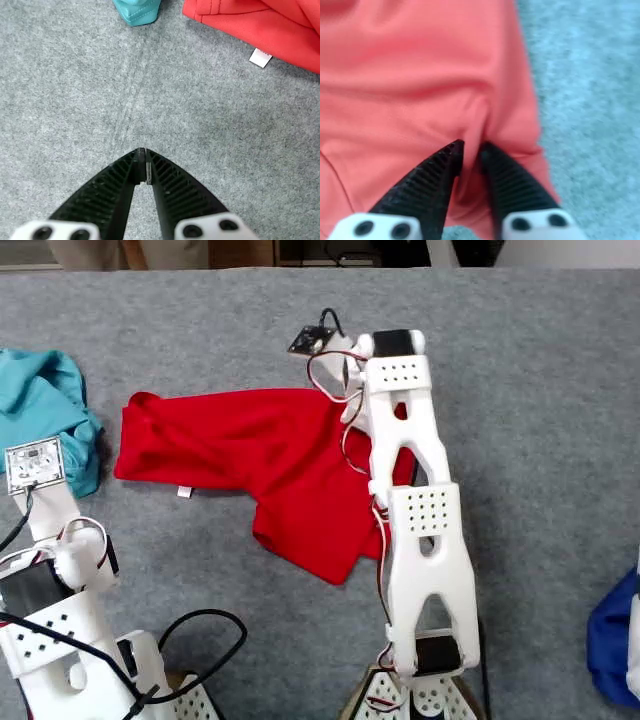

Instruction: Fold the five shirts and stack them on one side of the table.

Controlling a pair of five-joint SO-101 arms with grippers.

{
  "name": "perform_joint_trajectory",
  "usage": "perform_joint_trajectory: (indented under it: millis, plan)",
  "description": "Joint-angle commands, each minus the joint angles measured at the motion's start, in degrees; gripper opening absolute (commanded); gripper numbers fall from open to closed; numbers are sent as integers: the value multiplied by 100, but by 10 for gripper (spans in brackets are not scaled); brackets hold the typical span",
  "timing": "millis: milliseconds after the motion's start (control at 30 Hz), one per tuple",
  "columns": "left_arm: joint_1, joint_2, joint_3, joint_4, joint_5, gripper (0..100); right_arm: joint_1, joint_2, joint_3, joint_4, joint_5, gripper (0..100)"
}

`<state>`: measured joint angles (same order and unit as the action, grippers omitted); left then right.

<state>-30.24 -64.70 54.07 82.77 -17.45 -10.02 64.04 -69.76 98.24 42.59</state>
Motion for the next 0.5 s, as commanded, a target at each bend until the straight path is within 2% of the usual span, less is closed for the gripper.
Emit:
perform_joint_trajectory:
  millis: [0,467]
  plan:
    - [-18,-75,-18,-26,-26,19,163,-31,-514,97,53,23]
    - [-26,-75,-18,-26,-26,19,312,-31,-1323,105,70,22]
